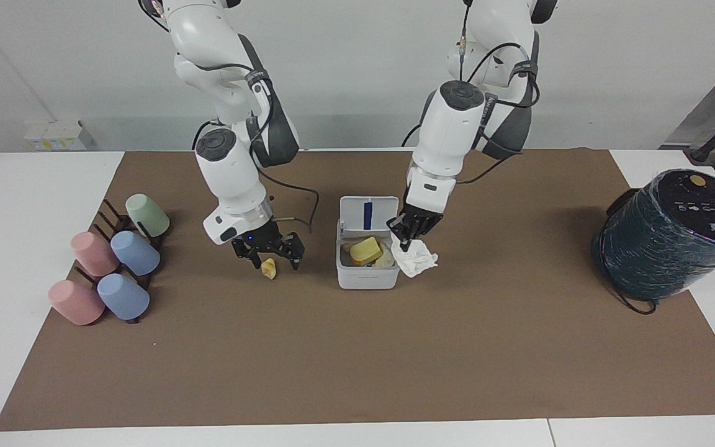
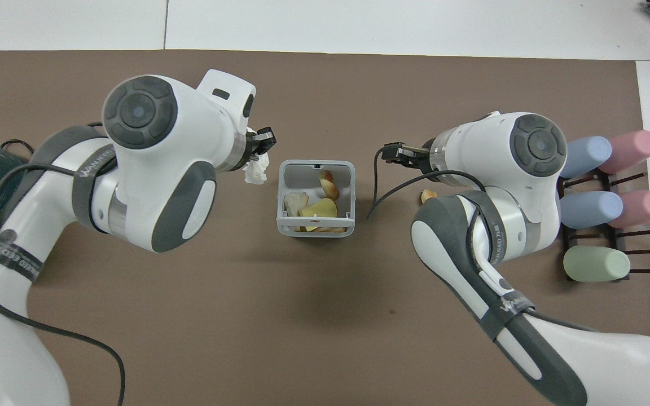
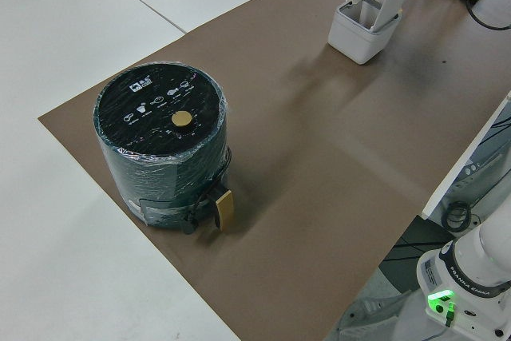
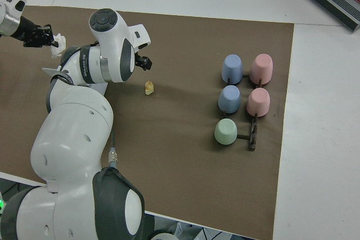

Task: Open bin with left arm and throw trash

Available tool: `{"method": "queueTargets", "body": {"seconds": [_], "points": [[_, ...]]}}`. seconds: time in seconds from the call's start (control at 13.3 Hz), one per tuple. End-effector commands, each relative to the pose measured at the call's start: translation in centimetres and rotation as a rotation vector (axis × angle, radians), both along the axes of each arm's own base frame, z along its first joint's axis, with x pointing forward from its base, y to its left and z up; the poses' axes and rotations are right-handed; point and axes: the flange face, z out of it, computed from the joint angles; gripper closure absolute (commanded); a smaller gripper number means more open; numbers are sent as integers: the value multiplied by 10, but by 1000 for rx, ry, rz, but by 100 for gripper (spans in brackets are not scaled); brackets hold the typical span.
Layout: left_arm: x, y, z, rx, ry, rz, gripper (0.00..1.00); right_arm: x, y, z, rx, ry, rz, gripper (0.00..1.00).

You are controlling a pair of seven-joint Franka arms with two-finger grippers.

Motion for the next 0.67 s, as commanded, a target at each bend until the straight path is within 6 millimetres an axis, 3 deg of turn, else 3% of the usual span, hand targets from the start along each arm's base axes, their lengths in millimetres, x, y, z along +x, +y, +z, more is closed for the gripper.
{"method": "queueTargets", "body": {"seconds": [0.0, 0.15, 0.22, 0.3, 0.38, 0.45, 0.6], "points": [[-33, -26, -22, -8, 51, -10, 100, -28, -12, -34, -38, -6, 73, 0], [-63, -35, -41, -2, 102, -29, 100, -43, -18, -59, -80, -28, 144, 27], [-71, -38, -47, -3, 122, -20, 100, -48, -20, -66, -88, -33, 150, 45], [-73, -40, -49, -9, 126, 2, 85, -51, -22, -70, -90, -38, 151, 75], [-70, -38, -47, -16, 118, 10, 57, -51, -22, -70, -89, -42, 150, 100], [-64, -36, -44, -22, 111, 18, 40, -50, -21, -69, -87, -45, 148, 100], [-49, -33, -30, -44, 94, 39, 29, -41, -18, -57, -78, -63, 121, 100]]}}
